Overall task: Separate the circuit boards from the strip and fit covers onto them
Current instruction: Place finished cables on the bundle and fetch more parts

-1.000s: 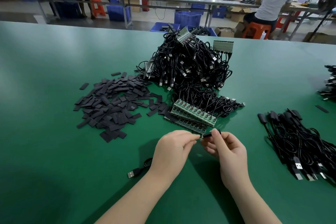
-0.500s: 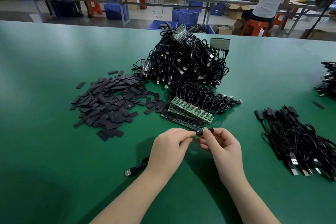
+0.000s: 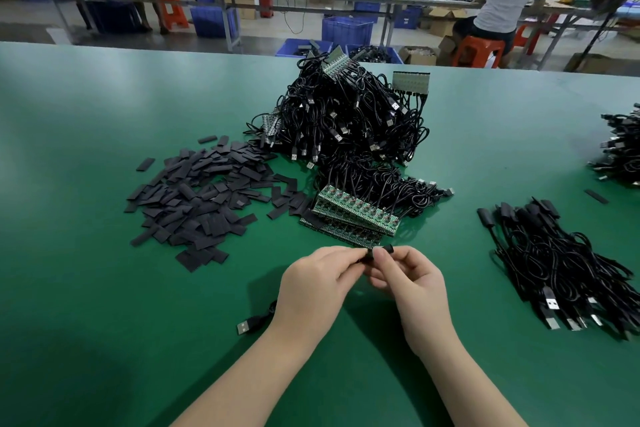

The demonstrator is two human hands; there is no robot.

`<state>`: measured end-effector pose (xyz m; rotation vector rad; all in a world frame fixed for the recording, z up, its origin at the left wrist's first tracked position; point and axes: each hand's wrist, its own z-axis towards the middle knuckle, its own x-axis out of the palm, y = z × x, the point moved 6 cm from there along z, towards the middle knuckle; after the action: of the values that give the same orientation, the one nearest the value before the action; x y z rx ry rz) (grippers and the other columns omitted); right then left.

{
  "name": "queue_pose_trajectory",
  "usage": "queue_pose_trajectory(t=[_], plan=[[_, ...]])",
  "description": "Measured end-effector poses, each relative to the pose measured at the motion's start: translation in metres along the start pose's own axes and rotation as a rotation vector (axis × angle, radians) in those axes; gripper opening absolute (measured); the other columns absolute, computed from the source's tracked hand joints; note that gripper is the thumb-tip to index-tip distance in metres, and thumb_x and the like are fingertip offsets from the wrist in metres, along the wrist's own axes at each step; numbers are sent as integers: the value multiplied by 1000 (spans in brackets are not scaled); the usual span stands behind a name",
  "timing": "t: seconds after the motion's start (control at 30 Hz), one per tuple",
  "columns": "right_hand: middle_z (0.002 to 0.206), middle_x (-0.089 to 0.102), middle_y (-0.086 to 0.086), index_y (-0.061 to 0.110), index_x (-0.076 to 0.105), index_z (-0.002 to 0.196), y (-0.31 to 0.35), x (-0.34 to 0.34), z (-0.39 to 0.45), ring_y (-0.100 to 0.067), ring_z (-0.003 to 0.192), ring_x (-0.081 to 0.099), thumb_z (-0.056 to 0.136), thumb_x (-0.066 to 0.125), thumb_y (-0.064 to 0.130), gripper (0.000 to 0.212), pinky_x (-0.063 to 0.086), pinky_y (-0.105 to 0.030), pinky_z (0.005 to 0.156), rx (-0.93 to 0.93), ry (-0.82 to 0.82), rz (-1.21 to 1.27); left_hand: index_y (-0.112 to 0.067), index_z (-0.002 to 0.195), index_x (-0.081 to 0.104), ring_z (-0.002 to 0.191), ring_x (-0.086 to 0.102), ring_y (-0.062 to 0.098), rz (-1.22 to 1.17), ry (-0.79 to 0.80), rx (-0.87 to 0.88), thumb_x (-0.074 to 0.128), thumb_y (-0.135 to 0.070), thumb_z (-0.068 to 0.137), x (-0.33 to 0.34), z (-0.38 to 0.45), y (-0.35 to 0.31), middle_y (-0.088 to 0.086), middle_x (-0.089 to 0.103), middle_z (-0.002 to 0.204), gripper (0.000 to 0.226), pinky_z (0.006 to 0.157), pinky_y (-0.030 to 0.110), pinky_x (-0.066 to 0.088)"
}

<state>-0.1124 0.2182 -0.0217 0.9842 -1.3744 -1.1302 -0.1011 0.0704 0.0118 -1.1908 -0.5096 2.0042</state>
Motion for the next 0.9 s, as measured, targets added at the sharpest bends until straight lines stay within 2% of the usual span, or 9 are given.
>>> queue_pose_trajectory(t=[0.07, 0.13, 0.27, 0.37, 0.43, 0.53, 0.67, 0.8, 0.9], plan=[[75, 73, -5, 23, 71, 70, 0, -3, 1, -12, 70, 70, 69, 76, 39, 17, 55, -20, 64, 1, -21, 9, -25, 101, 78, 83, 67, 6, 15, -22, -54, 77, -30, 83, -3, 1, 4, -9, 74, 94, 19, 73, 26, 55], [74, 73, -6, 23, 70, 70, 0, -4, 2, -13, 69, 70, 71, 76, 37, 15, 56, -20, 64, -2, -33, 8, -26, 98, 78, 78, 66, 6, 24, -11, -57, 76, -32, 83, -2, 1, 5, -10, 73, 89, 16, 68, 29, 55], [76, 73, -4, 20, 71, 77, -1, -3, 0, -13, 71, 71, 73, 75, 33, 14, 56, -20, 64, -5, -36, 30, -26, 101, 77, 83, 64, 2, -5, 35, -17, 73, -26, 86, 0, 2, 3, -12, 72, 93, 16, 72, 26, 54], [79, 75, -6, 20, 73, 82, -1, 0, 0, -14, 75, 73, 80, 76, 18, 4, 56, -20, 66, -9, 7, 3, -28, 104, 76, 86, 64, 3, -6, 39, -28, 70, -21, 87, 0, 2, 5, -12, 72, 96, 20, 74, 24, 53], [78, 75, -8, 17, 71, 83, -3, -1, 0, -15, 76, 73, 84, 74, 10, 8, 56, -20, 66, -13, 8, -30, -27, 104, 77, 86, 64, 3, 1, 39, -20, 68, -22, 87, 0, 2, 4, -12, 72, 96, 20, 73, 23, 52], [77, 75, -8, 15, 71, 81, -3, -2, 0, -16, 76, 73, 83, 76, 15, 5, 55, -20, 65, -2, -10, -7, -26, 102, 77, 86, 65, 3, -10, 29, -14, 70, -22, 86, 0, 3, 4, -11, 73, 95, 18, 73, 24, 54], [75, 73, -6, 20, 73, 76, -1, 2, -3, -14, 74, 72, 70, 77, 31, 13, 56, -21, 66, 16, 1, 33, -21, 100, 78, 87, 66, 3, 8, 9, 19, 67, -23, 85, -1, 2, 2, -10, 74, 94, 19, 75, 25, 54], [74, 72, -6, 20, 73, 75, 0, 3, -3, -14, 73, 71, 71, 77, 29, 11, 57, -22, 67, 15, 20, 45, -18, 98, 78, 86, 67, 4, 35, -19, 63, 66, -22, 84, -1, 1, 1, -8, 75, 92, 19, 75, 25, 55], [74, 72, -6, 22, 73, 74, 2, 2, -4, -14, 73, 69, 80, 76, 20, 6, 55, -21, 67, -9, 0, 27, -20, 98, 78, 85, 67, 3, 2, -32, 32, 67, -24, 84, -1, 2, 3, -9, 75, 92, 19, 75, 22, 53]])
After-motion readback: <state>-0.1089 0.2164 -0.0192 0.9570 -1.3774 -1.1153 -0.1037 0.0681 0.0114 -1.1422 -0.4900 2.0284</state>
